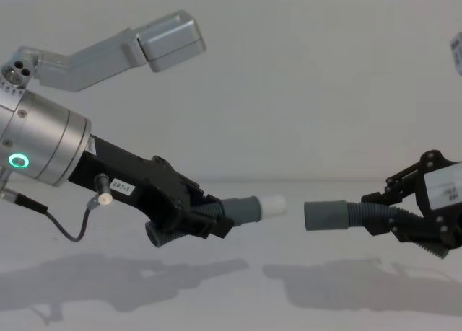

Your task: Use both hands to pick up one end of the pipe from the table, align the ends, and insert them.

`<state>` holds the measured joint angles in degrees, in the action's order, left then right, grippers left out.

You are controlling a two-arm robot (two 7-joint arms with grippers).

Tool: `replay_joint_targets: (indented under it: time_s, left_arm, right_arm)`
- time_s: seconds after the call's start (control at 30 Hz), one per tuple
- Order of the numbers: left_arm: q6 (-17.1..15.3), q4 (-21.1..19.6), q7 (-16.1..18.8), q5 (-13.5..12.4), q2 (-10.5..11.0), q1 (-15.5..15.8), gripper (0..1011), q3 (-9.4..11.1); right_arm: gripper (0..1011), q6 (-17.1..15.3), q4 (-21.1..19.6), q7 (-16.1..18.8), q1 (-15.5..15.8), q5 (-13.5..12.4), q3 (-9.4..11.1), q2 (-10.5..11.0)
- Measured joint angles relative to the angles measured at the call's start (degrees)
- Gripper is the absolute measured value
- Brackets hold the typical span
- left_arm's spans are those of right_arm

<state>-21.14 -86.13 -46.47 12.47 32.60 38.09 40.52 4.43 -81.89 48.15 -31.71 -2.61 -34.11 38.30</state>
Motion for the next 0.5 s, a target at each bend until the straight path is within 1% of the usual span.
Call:
replay_joint_targets:
  time_s: [0.5]
  left_arm:
    - [0.0, 0.7, -0.6, 0.5, 0.0, 1.0, 341, 1.2]
  right_arm:
    - [264, -0.6, 0.7, -0.3, -1.0, -0.3, -0.8, -0.3]
